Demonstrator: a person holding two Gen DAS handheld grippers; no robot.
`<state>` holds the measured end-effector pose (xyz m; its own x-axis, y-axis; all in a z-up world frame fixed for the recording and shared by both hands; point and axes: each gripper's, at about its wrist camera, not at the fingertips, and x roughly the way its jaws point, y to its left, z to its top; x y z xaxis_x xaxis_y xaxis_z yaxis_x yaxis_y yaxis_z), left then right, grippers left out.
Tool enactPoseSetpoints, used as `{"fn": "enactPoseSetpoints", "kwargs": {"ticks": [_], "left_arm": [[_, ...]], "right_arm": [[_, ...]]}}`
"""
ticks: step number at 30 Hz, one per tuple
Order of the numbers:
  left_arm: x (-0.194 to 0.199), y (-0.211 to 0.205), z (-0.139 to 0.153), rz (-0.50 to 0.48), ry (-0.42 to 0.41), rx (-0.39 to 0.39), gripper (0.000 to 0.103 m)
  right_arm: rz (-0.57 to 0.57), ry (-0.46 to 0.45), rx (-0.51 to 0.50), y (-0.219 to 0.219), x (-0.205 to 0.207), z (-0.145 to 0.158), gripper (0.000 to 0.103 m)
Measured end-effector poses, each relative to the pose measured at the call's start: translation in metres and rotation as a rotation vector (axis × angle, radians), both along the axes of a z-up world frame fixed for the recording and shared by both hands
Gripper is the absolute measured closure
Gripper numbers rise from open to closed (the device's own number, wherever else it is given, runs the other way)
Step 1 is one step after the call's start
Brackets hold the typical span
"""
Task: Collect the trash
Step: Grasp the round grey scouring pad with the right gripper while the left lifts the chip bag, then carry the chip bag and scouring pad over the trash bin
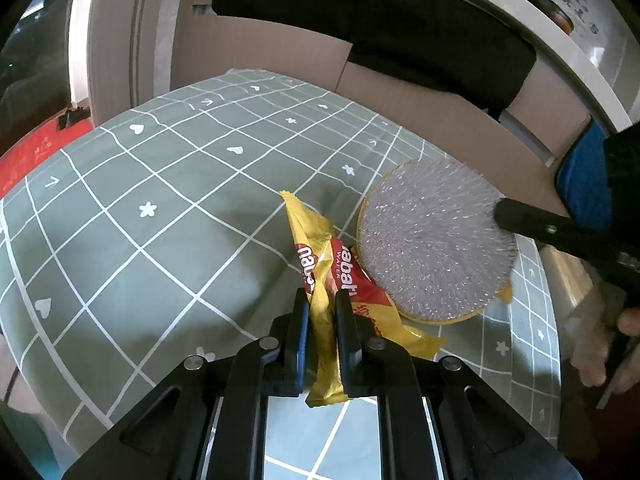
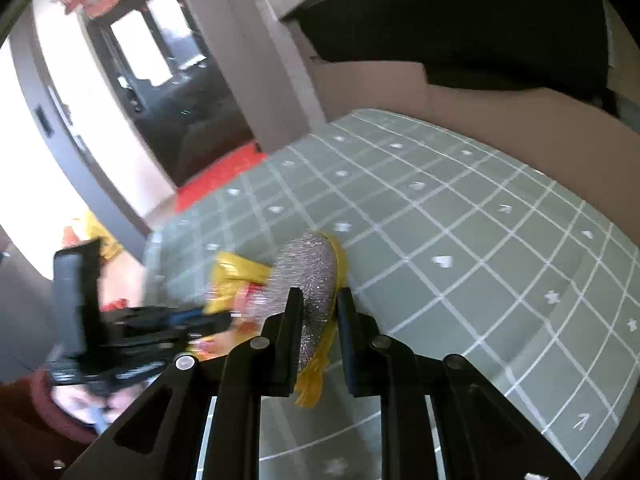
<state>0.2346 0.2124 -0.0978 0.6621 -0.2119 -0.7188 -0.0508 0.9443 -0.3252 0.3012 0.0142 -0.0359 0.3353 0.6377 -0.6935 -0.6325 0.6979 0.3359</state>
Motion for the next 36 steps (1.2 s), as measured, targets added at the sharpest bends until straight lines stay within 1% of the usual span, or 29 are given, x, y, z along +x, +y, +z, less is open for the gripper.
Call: {"fn": "enactPoseSetpoints", "kwargs": {"ticks": [2,4,6,7,11,15,18,19,22,26,29,33,36], "left_arm": [[-0.001,0.0,0.0,0.001,-0.001,-0.001,0.09],[-0.002,0.0,0.001,0.001,-0.002,-0.002,0.091],[-0.003,0.0,0.002,0.004,-0.001,-0.013,0.091],[-0.004,0.0,0.003,0.004,-0.002,-0.019,0.091],[-0.005,-0.003,0.011,-0.004,-0.015,-0.021,0.091],[-0.006,-0.02,0.031,-0.035,-0.058,-0.02,0.092],[-0.007,-0.043,0.049,-0.08,-0.098,-0.006,0.092],[-0.007,-0.048,0.053,-0.092,-0.109,-0.002,0.092],[-0.009,-0.078,0.074,-0.141,-0.164,0.026,0.092],[-0.006,-0.121,0.099,-0.21,-0.223,0.053,0.092],[-0.005,-0.156,0.115,-0.265,-0.264,0.066,0.092],[-0.002,-0.201,0.128,-0.333,-0.302,0.081,0.092],[0.003,-0.235,0.133,-0.383,-0.317,0.087,0.092]], "right_arm": [[0.03,0.022,0.023,0.005,-0.005,0.001,0.084],[0.051,0.04,0.003,0.014,-0.007,-0.006,0.084],[0.042,0.007,-0.055,0.022,-0.008,-0.011,0.085],[0.032,-0.029,-0.102,0.026,-0.011,-0.011,0.086],[-0.005,-0.066,-0.121,0.017,-0.018,0.001,0.09],[-0.061,-0.106,-0.11,-0.012,-0.029,0.021,0.09],[-0.111,-0.167,-0.119,-0.037,-0.042,0.039,0.09],[-0.137,-0.205,-0.132,-0.047,-0.05,0.047,0.09],[-0.194,-0.276,-0.155,-0.072,-0.064,0.064,0.09],[-0.285,-0.308,-0.124,-0.112,-0.076,0.084,0.09],[-0.353,-0.341,-0.126,-0.141,-0.084,0.096,0.09],[-0.442,-0.376,-0.142,-0.178,-0.1,0.106,0.09],[-0.514,-0.398,-0.161,-0.205,-0.111,0.11,0.09]]}}
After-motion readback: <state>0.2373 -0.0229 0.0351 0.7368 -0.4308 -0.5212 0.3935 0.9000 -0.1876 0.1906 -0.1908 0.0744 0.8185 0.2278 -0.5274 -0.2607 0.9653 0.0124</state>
